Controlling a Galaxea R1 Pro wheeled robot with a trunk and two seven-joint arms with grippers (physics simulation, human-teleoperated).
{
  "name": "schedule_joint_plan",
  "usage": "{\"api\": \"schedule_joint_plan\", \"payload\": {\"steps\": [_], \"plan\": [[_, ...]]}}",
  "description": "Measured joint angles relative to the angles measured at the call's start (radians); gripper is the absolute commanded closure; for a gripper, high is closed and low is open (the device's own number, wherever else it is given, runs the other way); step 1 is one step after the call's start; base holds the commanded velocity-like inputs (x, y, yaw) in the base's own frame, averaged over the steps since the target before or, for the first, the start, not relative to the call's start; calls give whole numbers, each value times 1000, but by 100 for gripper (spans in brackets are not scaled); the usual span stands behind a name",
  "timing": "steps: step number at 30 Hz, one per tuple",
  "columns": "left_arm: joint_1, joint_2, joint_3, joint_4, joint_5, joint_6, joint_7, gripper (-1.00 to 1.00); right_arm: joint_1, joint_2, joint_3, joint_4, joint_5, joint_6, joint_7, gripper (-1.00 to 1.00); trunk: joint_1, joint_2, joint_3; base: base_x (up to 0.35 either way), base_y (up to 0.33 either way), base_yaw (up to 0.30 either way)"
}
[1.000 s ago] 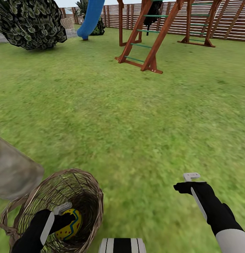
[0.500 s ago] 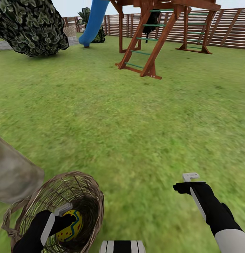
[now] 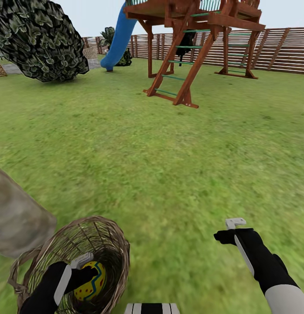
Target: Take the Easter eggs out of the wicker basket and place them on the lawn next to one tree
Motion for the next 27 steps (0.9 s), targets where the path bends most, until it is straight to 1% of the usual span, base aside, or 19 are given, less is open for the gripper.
{"api": "schedule_joint_plan", "payload": {"steps": [5,20,27], "plan": [[0,-8,0,-2,0,0,1,100,0,8,0,5,1,0,-1,-100,-2,1,19,0,0,0],[0,-8,0,-5,-1,0,3,100,0,8,-1,12,1,0,-1,-100,-9,5,77,0,0,0],[0,-9,0,-5,-1,0,3,100,0,7,-1,35,1,0,0,-100,-12,6,104,0,0,0]]}}
